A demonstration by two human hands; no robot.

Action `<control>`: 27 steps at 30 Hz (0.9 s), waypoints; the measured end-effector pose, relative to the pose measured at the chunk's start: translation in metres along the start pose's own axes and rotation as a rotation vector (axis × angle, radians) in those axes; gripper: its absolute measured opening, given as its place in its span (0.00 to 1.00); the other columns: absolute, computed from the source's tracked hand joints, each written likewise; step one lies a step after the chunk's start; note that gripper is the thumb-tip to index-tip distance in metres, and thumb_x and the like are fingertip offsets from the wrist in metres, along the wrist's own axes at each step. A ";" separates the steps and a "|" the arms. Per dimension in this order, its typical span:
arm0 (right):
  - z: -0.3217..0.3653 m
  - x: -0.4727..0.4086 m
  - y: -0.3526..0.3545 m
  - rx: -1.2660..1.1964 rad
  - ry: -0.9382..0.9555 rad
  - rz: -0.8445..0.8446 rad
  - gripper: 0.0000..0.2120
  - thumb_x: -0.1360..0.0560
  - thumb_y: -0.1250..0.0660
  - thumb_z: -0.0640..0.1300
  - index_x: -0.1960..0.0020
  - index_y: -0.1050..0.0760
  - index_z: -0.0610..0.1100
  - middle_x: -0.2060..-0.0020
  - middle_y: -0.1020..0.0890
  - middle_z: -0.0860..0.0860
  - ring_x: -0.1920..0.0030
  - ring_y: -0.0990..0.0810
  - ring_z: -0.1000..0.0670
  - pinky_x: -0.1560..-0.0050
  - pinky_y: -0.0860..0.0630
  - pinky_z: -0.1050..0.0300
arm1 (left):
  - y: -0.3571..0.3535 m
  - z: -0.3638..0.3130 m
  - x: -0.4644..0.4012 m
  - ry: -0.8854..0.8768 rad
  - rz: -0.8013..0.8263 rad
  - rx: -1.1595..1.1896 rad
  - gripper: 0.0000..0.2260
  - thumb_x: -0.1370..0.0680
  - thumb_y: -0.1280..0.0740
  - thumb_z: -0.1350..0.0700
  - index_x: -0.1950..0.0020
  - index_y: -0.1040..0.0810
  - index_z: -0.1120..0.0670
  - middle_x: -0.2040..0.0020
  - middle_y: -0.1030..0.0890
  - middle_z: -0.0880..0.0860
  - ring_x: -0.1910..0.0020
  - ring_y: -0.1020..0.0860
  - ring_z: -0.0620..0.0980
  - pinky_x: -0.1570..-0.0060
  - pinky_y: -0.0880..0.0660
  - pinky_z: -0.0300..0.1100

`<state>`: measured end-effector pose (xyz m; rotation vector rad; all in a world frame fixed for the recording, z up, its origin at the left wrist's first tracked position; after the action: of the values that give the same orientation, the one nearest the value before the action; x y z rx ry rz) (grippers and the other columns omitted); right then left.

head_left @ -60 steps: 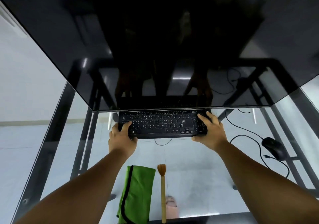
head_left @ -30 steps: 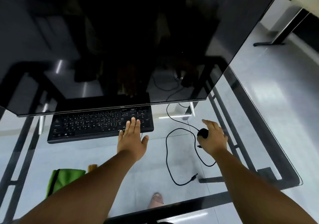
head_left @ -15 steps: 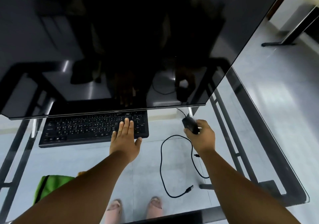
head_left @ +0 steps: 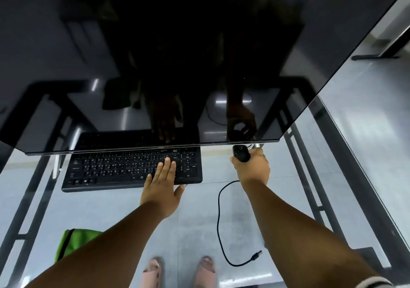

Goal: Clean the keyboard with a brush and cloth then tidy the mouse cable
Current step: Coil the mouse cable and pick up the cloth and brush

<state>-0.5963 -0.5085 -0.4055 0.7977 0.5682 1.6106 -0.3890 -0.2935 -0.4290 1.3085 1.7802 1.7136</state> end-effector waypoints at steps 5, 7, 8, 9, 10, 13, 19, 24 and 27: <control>0.001 -0.002 -0.008 0.043 0.034 0.005 0.25 0.33 0.25 0.58 0.47 0.32 0.46 0.51 0.22 0.49 0.53 0.22 0.46 0.60 0.26 0.54 | 0.000 0.001 0.001 0.000 0.015 -0.001 0.32 0.18 0.51 0.41 0.21 0.63 0.51 0.22 0.66 0.47 0.22 0.64 0.48 0.24 0.58 0.49; 0.003 0.001 -0.005 0.084 0.066 -0.039 0.25 0.31 0.29 0.62 0.46 0.31 0.46 0.49 0.23 0.49 0.50 0.23 0.45 0.57 0.25 0.52 | -0.001 0.001 0.001 0.000 0.026 -0.004 0.32 0.18 0.51 0.41 0.21 0.63 0.50 0.22 0.67 0.47 0.22 0.64 0.48 0.24 0.58 0.50; 0.006 0.004 -0.001 0.113 0.101 -0.085 0.23 0.30 0.31 0.62 0.46 0.30 0.46 0.49 0.23 0.49 0.48 0.24 0.45 0.54 0.25 0.50 | -0.001 0.002 0.001 -0.003 0.032 -0.002 0.32 0.18 0.51 0.41 0.21 0.63 0.50 0.22 0.67 0.47 0.22 0.64 0.48 0.24 0.58 0.50; 0.009 0.008 0.004 0.130 0.146 -0.129 0.20 0.27 0.33 0.60 0.45 0.29 0.45 0.49 0.23 0.49 0.48 0.24 0.45 0.52 0.25 0.48 | 0.000 0.002 0.001 -0.008 0.039 0.003 0.32 0.18 0.51 0.42 0.21 0.63 0.50 0.22 0.66 0.47 0.22 0.64 0.48 0.24 0.57 0.49; 0.012 0.013 0.007 0.121 0.198 -0.151 0.16 0.26 0.34 0.55 0.46 0.27 0.45 0.49 0.23 0.49 0.49 0.23 0.45 0.50 0.26 0.48 | 0.000 0.002 0.002 -0.016 0.045 0.009 0.32 0.18 0.50 0.42 0.21 0.63 0.50 0.22 0.66 0.47 0.22 0.63 0.47 0.24 0.57 0.49; 0.020 0.026 -0.003 0.020 0.417 0.031 0.08 0.26 0.35 0.39 0.49 0.23 0.48 0.53 0.22 0.50 0.58 0.21 0.47 0.56 0.25 0.55 | 0.003 0.005 0.002 -0.062 0.061 0.017 0.32 0.18 0.49 0.42 0.20 0.61 0.50 0.21 0.65 0.47 0.22 0.62 0.47 0.24 0.55 0.49; 0.008 0.076 -0.057 0.303 0.676 0.668 0.24 0.31 0.37 0.29 0.51 0.18 0.57 0.52 0.25 0.57 0.59 0.23 0.57 0.52 0.22 0.58 | 0.005 0.015 0.010 -0.128 0.094 -0.025 0.32 0.18 0.47 0.42 0.20 0.58 0.50 0.21 0.64 0.48 0.22 0.61 0.47 0.25 0.54 0.49; 0.012 0.082 -0.053 0.439 0.648 0.638 0.05 0.29 0.27 0.40 0.57 0.18 0.49 0.54 0.24 0.54 0.56 0.22 0.52 0.51 0.23 0.58 | 0.011 0.024 0.021 -0.127 0.141 0.119 0.30 0.19 0.42 0.43 0.20 0.49 0.49 0.20 0.57 0.47 0.21 0.54 0.48 0.24 0.47 0.49; 0.035 0.086 -0.043 0.346 0.662 0.553 0.08 0.27 0.29 0.39 0.60 0.23 0.50 0.58 0.23 0.56 0.62 0.24 0.56 0.57 0.26 0.60 | 0.022 0.025 0.031 -0.071 0.136 0.406 0.26 0.19 0.38 0.46 0.23 0.39 0.48 0.21 0.45 0.46 0.23 0.43 0.47 0.29 0.40 0.42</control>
<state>-0.5478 -0.4180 -0.3987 0.6921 1.1976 2.3492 -0.3769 -0.2576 -0.4036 1.6638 2.1145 1.3906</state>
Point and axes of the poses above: each hand's wrist, its own x-axis away from the middle knuckle, its own y-axis out of the back of the hand, z = x × y, the point moved 10 cm from there along -x, towards the middle knuckle
